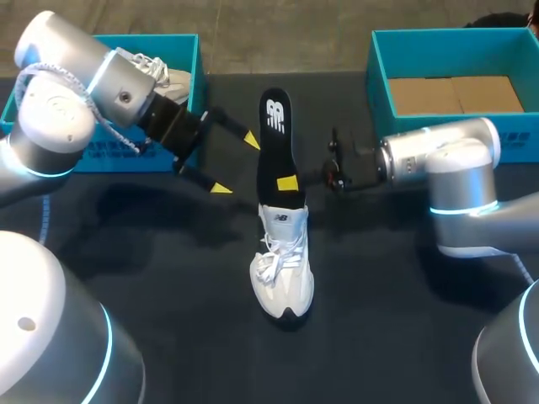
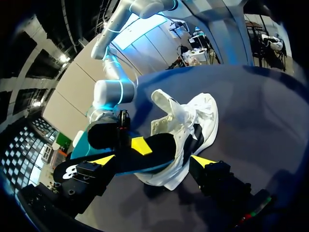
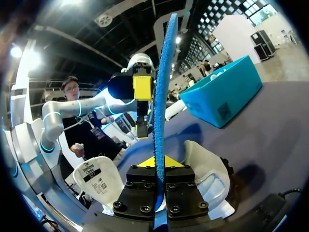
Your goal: Take the shoe out of the shoebox, open the shoe tongue, remove and reinsert the insole, then place the shoe into the shoebox
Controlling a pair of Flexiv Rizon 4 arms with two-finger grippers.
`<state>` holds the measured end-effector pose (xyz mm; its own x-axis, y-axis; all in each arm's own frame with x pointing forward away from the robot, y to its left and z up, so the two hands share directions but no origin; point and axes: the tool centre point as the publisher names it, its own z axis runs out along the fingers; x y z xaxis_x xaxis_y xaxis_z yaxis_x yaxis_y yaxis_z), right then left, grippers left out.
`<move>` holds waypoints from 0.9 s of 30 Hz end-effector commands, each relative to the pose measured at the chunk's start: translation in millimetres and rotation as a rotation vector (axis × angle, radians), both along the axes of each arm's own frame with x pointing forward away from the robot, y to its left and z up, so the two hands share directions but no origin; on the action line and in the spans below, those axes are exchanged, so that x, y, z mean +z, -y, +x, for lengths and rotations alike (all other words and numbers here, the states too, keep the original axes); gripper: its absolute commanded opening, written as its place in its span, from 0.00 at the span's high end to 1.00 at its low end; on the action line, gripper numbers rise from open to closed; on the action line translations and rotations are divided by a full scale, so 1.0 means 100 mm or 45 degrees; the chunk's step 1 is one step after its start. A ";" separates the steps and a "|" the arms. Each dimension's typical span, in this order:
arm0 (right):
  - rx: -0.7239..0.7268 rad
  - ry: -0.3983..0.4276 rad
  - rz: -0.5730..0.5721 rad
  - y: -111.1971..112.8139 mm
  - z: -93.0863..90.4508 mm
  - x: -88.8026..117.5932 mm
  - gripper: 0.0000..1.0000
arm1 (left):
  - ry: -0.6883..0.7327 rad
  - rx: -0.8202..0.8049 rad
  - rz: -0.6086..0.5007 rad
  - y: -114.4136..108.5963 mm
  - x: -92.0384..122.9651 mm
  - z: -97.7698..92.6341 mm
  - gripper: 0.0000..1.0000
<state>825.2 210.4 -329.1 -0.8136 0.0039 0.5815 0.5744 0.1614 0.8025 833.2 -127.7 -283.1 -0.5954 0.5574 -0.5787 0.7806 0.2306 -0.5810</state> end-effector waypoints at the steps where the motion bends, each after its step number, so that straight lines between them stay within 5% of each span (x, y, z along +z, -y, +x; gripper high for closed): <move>1: 0.000 -0.014 -0.009 -0.02 -0.06 -0.04 1.00 | -0.001 0.007 -0.001 0.02 -0.02 0.01 0.00; 20: 0.009 -0.030 -0.030 -0.03 -0.14 -0.05 1.00 | 0.018 -0.003 -0.031 0.08 0.02 0.00 0.00; 24: 0.014 -0.005 -0.030 -0.04 -0.11 0.00 0.73 | 0.012 -0.006 -0.038 0.08 0.02 0.00 0.00; 27: 0.014 0.010 -0.030 -0.04 -0.10 0.04 0.71 | 0.013 -0.003 -0.043 0.08 0.02 -0.01 0.00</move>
